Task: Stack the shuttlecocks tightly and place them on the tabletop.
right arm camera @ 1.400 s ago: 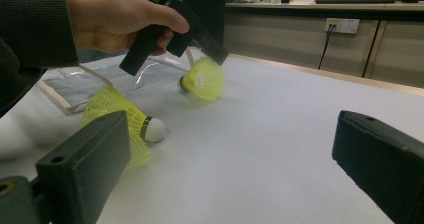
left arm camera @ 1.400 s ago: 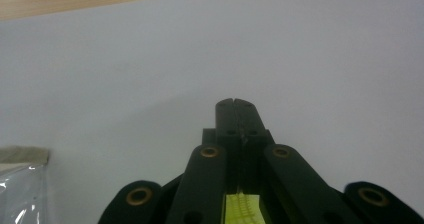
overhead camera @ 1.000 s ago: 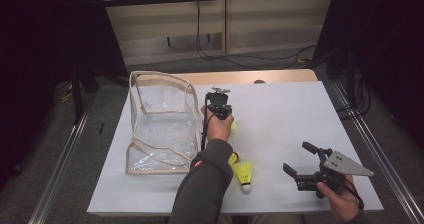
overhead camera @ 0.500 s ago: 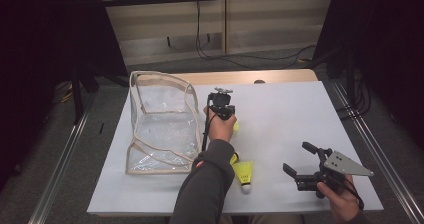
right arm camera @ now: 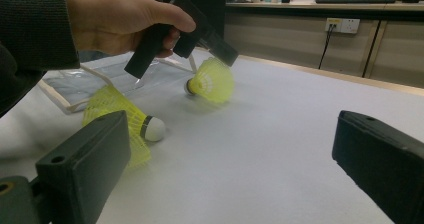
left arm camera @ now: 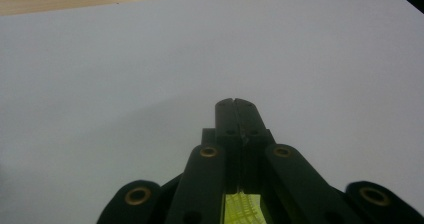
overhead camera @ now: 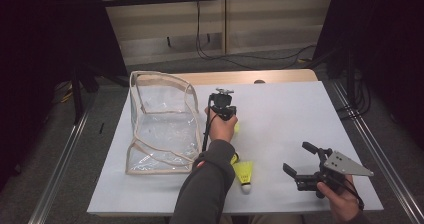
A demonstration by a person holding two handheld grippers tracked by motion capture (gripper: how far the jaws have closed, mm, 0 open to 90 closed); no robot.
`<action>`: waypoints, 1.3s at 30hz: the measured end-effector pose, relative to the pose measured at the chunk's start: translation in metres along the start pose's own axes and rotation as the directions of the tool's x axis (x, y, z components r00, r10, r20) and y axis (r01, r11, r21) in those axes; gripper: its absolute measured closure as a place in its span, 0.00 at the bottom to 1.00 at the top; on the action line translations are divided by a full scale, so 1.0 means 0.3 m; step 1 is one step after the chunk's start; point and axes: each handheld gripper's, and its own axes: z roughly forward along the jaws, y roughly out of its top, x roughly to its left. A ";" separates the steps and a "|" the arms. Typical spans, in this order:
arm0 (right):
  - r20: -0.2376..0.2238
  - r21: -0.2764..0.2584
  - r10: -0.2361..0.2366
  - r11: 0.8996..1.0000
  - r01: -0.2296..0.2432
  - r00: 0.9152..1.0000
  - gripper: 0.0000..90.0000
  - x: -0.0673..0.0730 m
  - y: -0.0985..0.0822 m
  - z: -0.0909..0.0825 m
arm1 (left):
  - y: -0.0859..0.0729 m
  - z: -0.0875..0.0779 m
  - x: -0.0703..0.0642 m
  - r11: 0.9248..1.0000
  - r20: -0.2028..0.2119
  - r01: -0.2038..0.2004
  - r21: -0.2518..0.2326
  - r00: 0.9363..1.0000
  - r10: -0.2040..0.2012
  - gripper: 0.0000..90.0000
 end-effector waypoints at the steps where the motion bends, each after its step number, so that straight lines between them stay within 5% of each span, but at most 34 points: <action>1: 0.000 0.000 0.000 1.000 0.000 1.000 0.02 0.000 0.000 0.000 | 0.000 0.000 0.000 1.000 0.001 0.002 0.000 1.000 -0.002 1.00; 24: -0.002 0.000 0.000 1.000 0.000 1.000 0.02 0.000 0.000 -0.001 | 0.006 0.021 -0.008 1.000 -0.005 0.012 -0.003 1.000 -0.012 1.00; 39: -0.005 0.000 0.002 1.000 -0.002 1.000 0.02 0.003 0.001 0.000 | 0.010 -0.023 -0.015 1.000 0.010 -0.023 -0.010 1.000 0.023 0.63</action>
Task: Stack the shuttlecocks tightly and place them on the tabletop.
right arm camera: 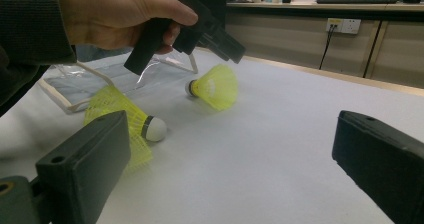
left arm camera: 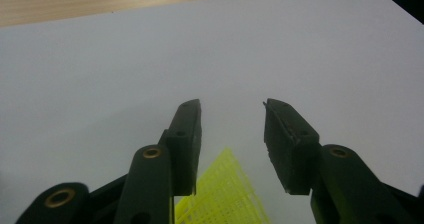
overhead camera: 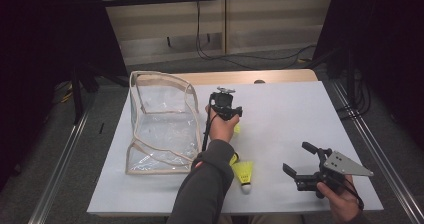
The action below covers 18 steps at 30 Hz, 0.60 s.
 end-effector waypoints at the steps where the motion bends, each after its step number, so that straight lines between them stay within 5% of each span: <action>1: 0.000 0.000 0.000 1.000 0.000 1.000 0.02 0.000 0.000 0.000 | 0.000 -0.004 -0.001 1.000 -0.002 -0.008 0.000 1.000 0.008 0.63; 18: 0.000 0.001 -0.002 1.000 0.002 1.000 0.02 0.000 -0.001 -0.001 | -0.031 0.017 -0.006 0.997 -0.024 -0.057 0.049 0.998 0.058 0.60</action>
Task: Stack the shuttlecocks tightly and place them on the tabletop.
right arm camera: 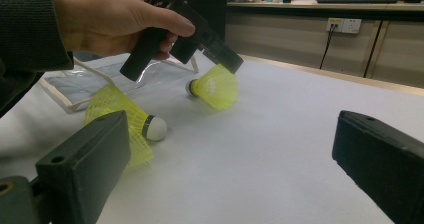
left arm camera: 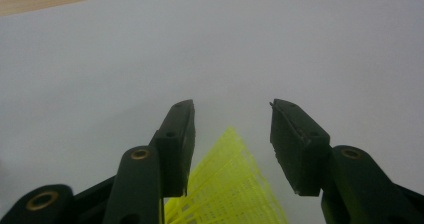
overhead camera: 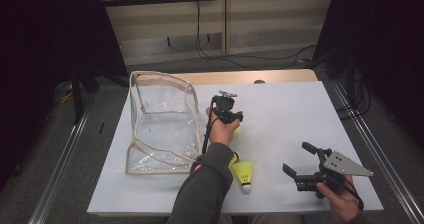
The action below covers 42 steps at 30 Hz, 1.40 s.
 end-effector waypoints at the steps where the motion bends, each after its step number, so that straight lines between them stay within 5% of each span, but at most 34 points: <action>1: 0.000 0.002 0.002 1.000 -0.002 1.000 0.02 0.000 0.000 0.000 | -0.001 0.002 -0.001 1.000 -0.006 -0.003 -0.004 1.000 0.003 0.60; 25: 0.002 -0.001 0.000 1.000 0.000 1.000 0.02 -0.004 0.000 -0.001 | 0.001 0.028 0.012 1.000 -0.035 -0.008 0.004 0.999 0.008 0.95; 42: 0.002 -0.002 0.005 1.000 -0.005 1.000 0.02 -0.005 0.001 -0.003 | 0.023 0.027 0.019 1.000 -0.019 0.016 -0.004 1.000 -0.016 1.00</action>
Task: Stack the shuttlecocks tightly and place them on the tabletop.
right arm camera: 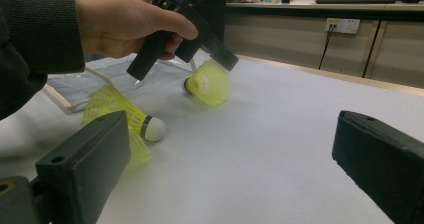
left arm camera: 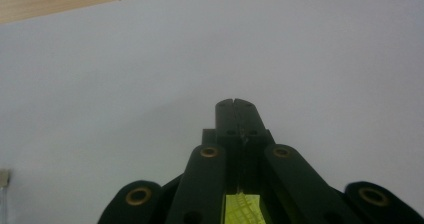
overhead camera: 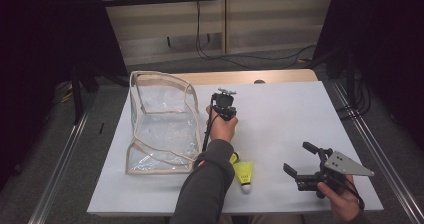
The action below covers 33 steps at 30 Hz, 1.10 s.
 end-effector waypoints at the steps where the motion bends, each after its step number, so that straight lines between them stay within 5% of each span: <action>1: 0.001 0.000 0.001 1.000 -0.001 1.000 0.02 0.000 0.000 0.000 | 0.002 0.002 -0.002 1.000 0.003 0.011 -0.005 1.000 -0.011 1.00; 33: 0.004 -0.001 -0.001 1.000 0.001 1.000 0.02 -0.004 0.000 -0.004 | 0.023 0.035 -0.024 0.999 0.025 0.043 -0.030 0.999 -0.042 1.00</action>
